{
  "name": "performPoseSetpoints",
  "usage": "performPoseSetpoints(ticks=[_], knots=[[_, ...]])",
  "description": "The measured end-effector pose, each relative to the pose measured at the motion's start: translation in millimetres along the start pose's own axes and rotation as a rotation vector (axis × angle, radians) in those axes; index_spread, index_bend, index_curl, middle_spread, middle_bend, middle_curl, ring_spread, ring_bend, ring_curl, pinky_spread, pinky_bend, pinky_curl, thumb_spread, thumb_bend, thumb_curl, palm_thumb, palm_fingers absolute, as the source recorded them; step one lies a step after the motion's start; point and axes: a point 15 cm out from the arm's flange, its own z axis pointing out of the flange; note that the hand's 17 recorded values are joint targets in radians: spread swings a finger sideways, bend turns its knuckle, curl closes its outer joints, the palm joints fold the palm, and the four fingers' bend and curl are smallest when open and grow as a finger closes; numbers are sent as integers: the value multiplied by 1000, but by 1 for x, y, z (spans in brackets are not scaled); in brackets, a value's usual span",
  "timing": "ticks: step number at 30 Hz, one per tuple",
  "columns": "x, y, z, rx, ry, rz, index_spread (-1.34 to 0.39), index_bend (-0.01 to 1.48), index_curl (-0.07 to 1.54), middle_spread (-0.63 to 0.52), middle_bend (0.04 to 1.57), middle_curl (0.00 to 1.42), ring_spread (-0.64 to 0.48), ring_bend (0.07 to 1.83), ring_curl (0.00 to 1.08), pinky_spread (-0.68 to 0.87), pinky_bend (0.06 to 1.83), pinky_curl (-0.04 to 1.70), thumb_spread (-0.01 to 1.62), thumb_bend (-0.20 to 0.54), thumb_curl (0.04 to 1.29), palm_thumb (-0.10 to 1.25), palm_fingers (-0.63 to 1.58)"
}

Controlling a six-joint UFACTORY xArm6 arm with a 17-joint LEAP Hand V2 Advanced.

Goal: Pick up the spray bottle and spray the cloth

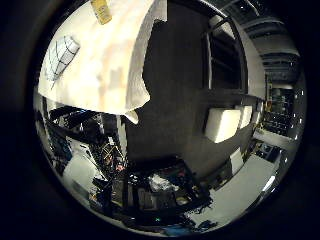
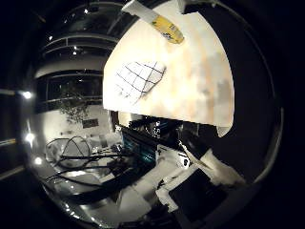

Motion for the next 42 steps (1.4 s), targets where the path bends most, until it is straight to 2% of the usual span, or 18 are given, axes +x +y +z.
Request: performPoseSetpoints(ticks=[11,24,35,42], knots=[[-8,-16,-14,120,-86,96,-317,151,275,132,199,302,209,278,279,382,378,319,1021,-28,384,745,75],[-14,-45,-5,280,-312,262,-271,141,245,129,225,335,195,316,282,377,424,320,1026,-26,370,689,95],[-5,-78,38,289,-516,383,-226,137,222,195,205,330,222,333,277,377,494,325,1014,-32,335,606,-22],[-23,-103,70,247,-613,391,-241,129,200,218,169,286,254,289,261,388,453,315,944,-37,298,452,-91]])
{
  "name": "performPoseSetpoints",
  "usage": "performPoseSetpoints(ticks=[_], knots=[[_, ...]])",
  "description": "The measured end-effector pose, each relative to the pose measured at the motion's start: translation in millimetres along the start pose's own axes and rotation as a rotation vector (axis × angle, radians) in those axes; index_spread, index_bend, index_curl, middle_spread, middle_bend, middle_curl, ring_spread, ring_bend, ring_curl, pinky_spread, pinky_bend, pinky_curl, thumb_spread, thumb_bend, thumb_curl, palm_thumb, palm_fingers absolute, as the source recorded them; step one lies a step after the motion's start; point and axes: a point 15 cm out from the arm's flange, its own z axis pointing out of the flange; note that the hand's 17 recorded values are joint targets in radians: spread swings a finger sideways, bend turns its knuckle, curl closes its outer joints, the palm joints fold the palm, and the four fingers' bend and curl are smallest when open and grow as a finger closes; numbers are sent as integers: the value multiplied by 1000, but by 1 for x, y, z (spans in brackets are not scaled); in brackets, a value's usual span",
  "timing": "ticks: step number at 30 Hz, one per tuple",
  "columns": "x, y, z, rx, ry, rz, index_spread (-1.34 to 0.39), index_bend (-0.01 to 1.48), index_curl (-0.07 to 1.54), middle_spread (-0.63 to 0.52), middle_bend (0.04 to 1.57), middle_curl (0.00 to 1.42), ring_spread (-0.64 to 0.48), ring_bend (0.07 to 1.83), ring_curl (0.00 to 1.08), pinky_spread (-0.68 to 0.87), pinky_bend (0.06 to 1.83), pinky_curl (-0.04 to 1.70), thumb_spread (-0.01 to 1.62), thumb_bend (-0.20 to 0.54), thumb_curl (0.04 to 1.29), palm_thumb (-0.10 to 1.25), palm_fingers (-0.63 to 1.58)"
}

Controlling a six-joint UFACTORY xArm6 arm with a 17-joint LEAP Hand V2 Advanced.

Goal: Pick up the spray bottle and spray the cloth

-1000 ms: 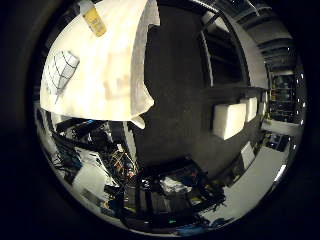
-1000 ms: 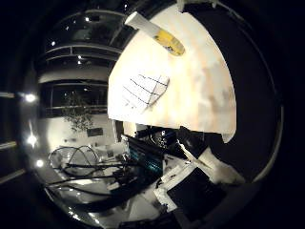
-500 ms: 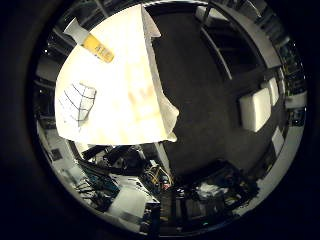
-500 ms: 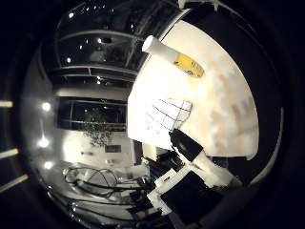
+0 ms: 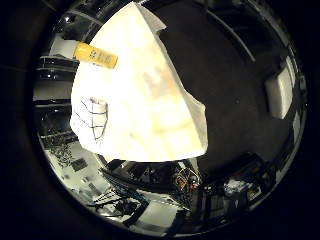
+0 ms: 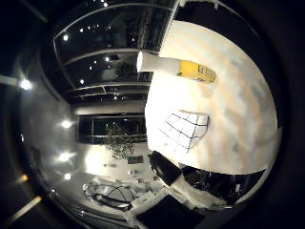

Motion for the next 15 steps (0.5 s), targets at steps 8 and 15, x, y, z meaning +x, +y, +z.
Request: performPoseSetpoints(ticks=[8,15], knots=[[-9,-21,32,-20,-57,5,-238,133,188,218,172,259,258,267,257,382,422,314,916,-33,298,415,-81],[-21,-37,52,-20,-78,-15,-216,135,193,217,177,259,241,267,262,384,409,317,916,-31,300,412,-59]])
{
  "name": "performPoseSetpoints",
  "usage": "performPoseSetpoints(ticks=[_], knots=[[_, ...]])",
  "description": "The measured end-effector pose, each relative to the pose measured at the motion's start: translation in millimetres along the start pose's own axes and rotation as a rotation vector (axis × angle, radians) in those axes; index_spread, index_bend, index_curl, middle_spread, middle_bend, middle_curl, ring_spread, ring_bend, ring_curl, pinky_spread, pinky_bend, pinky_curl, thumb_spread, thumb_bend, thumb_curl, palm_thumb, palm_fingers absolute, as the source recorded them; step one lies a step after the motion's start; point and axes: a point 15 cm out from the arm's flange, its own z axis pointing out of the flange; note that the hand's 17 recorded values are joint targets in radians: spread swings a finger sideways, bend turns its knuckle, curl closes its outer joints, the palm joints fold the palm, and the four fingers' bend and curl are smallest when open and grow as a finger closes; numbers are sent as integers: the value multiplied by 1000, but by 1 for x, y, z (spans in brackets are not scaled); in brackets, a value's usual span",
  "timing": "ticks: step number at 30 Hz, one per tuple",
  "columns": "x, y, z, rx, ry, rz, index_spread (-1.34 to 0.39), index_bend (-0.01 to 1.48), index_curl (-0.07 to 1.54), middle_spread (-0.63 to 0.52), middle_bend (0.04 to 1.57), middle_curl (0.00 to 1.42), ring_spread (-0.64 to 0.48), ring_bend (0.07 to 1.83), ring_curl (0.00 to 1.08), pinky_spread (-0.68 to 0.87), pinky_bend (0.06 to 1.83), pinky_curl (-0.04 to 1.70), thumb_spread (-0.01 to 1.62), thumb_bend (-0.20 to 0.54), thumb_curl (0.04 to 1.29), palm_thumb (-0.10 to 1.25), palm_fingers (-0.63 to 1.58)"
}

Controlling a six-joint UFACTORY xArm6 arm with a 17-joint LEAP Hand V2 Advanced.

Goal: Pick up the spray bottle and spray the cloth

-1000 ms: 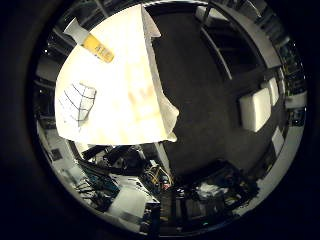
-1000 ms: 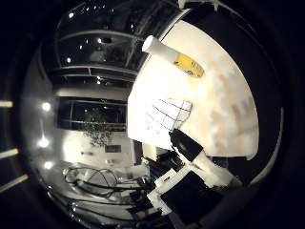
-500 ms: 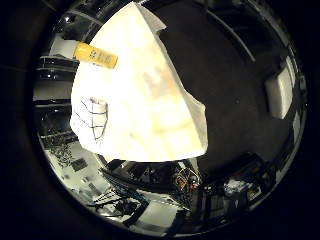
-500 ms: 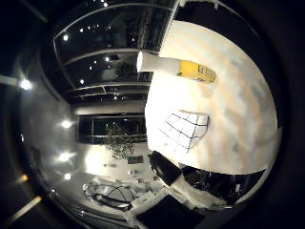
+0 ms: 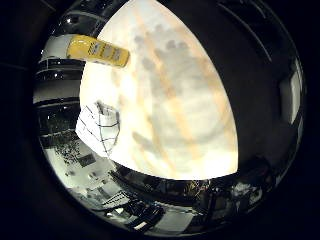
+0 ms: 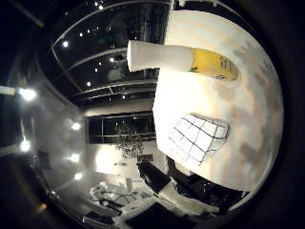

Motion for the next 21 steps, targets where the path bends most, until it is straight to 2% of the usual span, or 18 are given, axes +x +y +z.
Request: performPoseSetpoints(ticks=[21], knots=[[-11,-43,56,-47,2,-59,-179,143,215,218,208,320,231,266,266,357,369,316,911,-31,302,424,-11]])
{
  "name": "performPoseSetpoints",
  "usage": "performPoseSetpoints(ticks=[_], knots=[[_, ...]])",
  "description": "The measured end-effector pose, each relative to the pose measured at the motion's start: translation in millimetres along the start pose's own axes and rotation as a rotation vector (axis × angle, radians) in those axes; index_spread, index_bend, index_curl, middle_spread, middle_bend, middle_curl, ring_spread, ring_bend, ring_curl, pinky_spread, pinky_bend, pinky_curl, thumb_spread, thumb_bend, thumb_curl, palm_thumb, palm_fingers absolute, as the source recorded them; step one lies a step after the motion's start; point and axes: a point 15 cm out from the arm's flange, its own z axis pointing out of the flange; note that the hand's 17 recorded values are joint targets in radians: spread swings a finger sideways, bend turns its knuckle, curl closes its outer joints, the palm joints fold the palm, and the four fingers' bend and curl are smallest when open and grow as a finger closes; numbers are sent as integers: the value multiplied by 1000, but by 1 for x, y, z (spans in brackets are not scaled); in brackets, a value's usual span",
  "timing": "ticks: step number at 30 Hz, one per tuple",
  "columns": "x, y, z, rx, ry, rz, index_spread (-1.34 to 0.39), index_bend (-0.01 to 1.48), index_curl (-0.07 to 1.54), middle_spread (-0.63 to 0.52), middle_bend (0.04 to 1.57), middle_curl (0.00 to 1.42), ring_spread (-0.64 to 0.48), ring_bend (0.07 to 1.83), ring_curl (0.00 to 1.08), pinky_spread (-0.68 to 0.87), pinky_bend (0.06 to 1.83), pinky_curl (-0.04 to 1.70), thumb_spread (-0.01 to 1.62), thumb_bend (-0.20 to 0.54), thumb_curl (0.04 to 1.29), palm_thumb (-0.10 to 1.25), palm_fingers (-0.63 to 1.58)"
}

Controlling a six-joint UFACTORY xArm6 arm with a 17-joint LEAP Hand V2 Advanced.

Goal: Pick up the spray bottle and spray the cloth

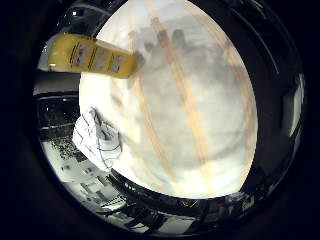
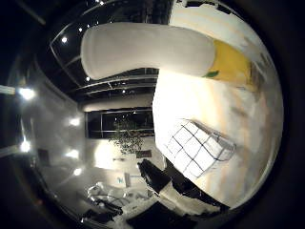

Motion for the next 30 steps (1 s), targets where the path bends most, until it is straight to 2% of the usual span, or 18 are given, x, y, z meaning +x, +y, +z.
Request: performPoseSetpoints(ticks=[9,13,15,17,19,20,21,23,26,28,30], knots=[[-30,-23,17,12,-29,-41,-160,159,243,212,230,332,220,273,267,358,348,317,920,-30,300,430,30],[-43,-38,26,29,-55,-51,-139,163,261,173,261,342,195,292,268,339,318,307,927,-23,306,468,151],[-47,-44,32,45,-73,-42,-143,163,268,110,299,355,155,341,277,316,317,301,935,-20,312,504,289],[-47,-51,40,63,-96,-22,-179,165,272,23,378,386,58,477,308,191,358,297,941,-14,318,558,547],[-45,-56,48,79,-118,-3,-252,153,271,-71,493,448,-80,684,377,-62,570,347,947,-9,330,636,924],[-45,-59,53,85,-129,2,-274,177,286,-99,507,466,-115,725,401,-142,640,375,950,-12,332,657,976],[-44,-62,59,93,-145,10,-310,220,318,-134,579,505,-163,809,438,-235,739,414,949,-5,340,708,1172],[-43,-69,67,114,-174,21,-361,390,418,-164,755,587,-203,919,502,-321,908,500,944,-10,350,776,1346],[-47,-78,74,144,-224,33,-360,718,585,-160,985,668,-214,1089,561,-305,1071,590,931,-8,368,870,1386],[-59,-78,77,149,-274,18,-327,873,666,-147,1093,697,-203,1215,597,-275,1148,649,924,-10,387,922,1331],[-70,-79,78,154,-309,6,-299,961,714,-138,1168,712,-192,1301,618,-248,1205,705,919,-14,405,948,1282]])
